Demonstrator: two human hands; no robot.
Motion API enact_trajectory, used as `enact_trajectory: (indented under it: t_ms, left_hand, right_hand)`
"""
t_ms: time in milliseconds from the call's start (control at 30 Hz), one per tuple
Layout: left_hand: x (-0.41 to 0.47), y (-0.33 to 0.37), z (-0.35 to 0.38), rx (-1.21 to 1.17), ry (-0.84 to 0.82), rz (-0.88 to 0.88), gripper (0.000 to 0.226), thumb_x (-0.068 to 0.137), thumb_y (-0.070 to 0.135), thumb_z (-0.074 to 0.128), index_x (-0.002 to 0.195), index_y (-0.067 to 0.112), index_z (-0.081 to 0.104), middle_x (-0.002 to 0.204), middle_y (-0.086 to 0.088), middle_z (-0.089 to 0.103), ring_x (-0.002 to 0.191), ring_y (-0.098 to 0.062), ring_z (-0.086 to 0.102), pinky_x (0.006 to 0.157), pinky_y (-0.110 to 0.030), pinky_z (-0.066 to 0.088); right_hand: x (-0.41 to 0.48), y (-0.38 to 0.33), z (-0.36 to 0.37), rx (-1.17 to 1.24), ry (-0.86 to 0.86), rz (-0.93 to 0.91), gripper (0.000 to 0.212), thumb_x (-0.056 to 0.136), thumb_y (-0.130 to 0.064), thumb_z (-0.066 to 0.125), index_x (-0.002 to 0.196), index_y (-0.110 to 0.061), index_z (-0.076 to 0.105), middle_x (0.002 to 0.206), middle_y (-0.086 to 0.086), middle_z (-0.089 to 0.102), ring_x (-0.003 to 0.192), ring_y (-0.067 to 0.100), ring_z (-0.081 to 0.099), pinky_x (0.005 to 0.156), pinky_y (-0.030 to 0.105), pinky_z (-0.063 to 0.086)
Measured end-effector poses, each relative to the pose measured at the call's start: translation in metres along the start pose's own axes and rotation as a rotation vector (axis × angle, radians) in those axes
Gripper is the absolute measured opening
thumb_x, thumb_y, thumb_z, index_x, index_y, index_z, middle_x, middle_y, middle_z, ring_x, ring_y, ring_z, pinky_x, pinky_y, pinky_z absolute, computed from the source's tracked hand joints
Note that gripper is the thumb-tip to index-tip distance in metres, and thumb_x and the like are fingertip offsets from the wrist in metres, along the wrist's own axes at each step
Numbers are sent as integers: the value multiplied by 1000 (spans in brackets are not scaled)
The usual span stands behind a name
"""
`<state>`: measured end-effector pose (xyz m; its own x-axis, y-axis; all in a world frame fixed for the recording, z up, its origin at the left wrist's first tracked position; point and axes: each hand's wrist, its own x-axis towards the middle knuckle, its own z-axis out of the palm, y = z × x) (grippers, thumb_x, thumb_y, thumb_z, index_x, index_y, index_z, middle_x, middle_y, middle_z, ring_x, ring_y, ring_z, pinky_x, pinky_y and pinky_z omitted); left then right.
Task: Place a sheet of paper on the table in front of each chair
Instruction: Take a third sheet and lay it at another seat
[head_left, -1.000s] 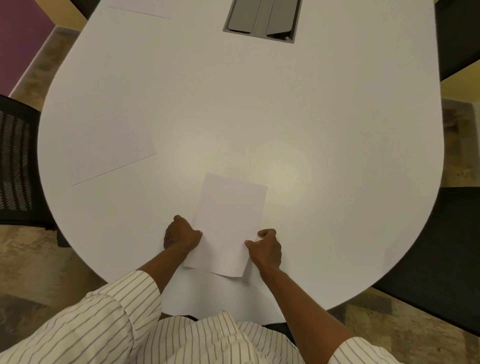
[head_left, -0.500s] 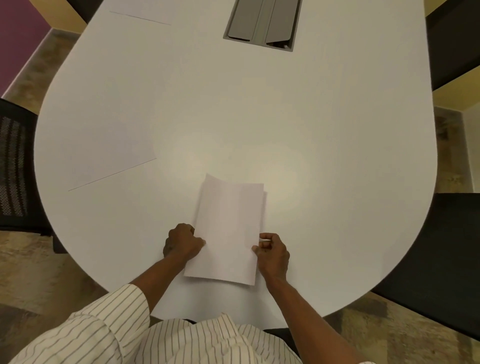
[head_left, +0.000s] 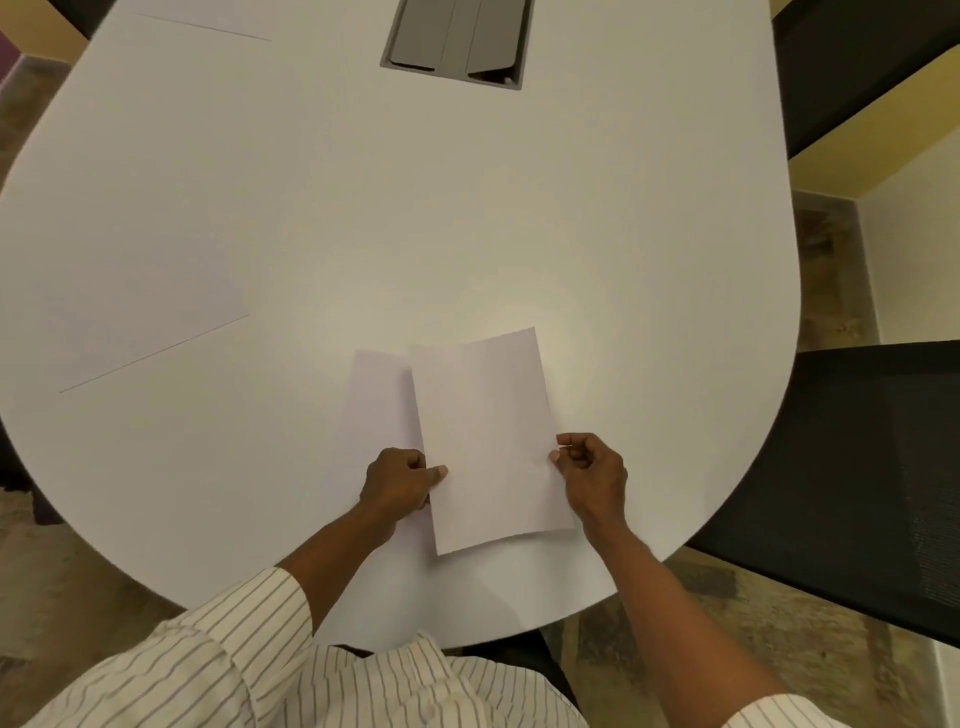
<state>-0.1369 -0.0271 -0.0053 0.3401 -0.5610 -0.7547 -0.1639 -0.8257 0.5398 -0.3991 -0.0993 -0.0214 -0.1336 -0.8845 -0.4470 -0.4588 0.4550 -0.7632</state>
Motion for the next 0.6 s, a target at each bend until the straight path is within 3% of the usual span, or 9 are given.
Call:
enact_trajectory:
  t_ms: [200, 400, 600]
  left_hand:
    - [-7, 33, 63, -10, -81, 22, 34, 98, 23, 78, 71, 8, 61, 77, -12, 75, 70, -24, 76, 88, -48, 67]
    - [-10, 63, 121, -41, -90, 44, 29, 94, 23, 82, 77, 6, 65, 74, -12, 78, 67, -20, 76, 83, -44, 66]
    - [-2, 90, 167, -24, -91, 54, 29, 88, 24, 87, 74, 9, 67, 74, -10, 80, 76, -27, 82, 79, -43, 69]
  right_hand:
    - [41, 2, -57, -48, 68, -36, 18, 92, -7, 82, 107, -16, 81, 93, -3, 78, 87, 12, 72, 88, 28, 58]
    - [83, -3, -102, -116, 111, -70, 16, 93, -7, 80, 107, -15, 81, 92, -2, 76, 85, 13, 70, 80, 21, 53]
    - [124, -5, -130, -179, 143, -61, 16, 92, -7, 80, 105, -18, 80, 86, -7, 73, 88, 16, 71, 87, 34, 59]
